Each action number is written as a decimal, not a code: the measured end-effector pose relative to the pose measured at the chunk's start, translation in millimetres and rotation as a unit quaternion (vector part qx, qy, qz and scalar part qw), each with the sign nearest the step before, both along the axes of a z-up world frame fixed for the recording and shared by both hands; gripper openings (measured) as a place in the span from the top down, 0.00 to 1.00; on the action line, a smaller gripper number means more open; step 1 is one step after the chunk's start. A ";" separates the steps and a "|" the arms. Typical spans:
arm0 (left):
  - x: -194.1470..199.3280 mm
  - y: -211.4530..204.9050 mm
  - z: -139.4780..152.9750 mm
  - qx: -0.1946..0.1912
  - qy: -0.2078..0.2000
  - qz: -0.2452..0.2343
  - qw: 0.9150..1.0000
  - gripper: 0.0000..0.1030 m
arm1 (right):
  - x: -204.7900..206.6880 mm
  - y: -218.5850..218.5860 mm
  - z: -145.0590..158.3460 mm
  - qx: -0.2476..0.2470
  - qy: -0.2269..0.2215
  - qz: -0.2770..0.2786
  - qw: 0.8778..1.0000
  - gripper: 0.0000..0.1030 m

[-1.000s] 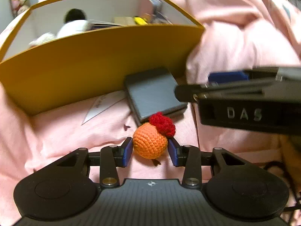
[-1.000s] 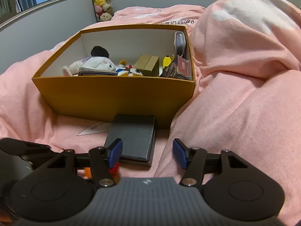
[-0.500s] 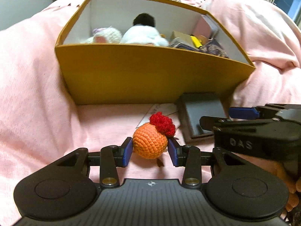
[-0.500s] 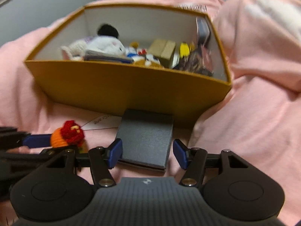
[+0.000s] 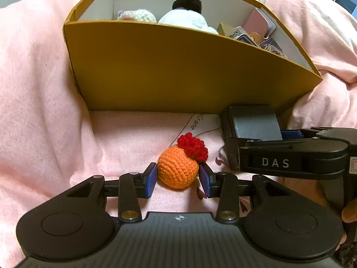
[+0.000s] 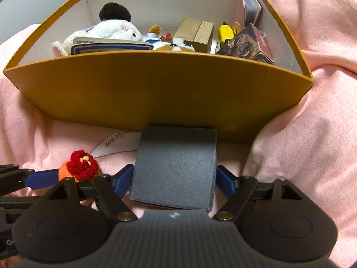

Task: Organize objects
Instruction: 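Lift the crocheted ball and grey box and carry them over the cardboard box, then lower the crocheted ball and grey box into the cardboard box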

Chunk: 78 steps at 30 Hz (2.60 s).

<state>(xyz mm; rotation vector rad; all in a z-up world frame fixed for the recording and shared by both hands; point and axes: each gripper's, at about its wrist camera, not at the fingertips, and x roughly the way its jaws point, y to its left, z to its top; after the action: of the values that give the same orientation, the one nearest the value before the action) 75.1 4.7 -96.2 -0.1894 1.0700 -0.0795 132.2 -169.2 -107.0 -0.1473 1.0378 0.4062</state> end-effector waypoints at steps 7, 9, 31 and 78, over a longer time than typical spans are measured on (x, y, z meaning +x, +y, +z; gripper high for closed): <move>0.0 2.7 -0.3 -0.010 0.002 0.005 1.000 0.55 | -4.6 -4.5 5.9 0.013 -0.001 -0.003 1.000 0.24; -1.9 2.9 1.8 -0.013 -0.001 0.005 1.000 0.55 | -8.6 -7.5 11.4 0.023 0.000 -0.005 1.000 0.24; -10.2 16.9 121.1 -0.092 -0.141 -0.006 0.986 0.55 | -9.7 -32.9 142.5 0.151 -0.104 0.001 0.983 0.24; 182.2 19.4 78.5 -0.041 -0.076 0.013 0.996 0.55 | 139.6 9.3 73.7 0.049 -0.097 0.040 0.993 0.12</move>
<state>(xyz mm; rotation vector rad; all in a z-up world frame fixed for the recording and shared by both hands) 257.3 24.0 -17.7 -0.2673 0.9139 -0.1121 271.8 -159.9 -33.4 -0.1374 0.8201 0.5051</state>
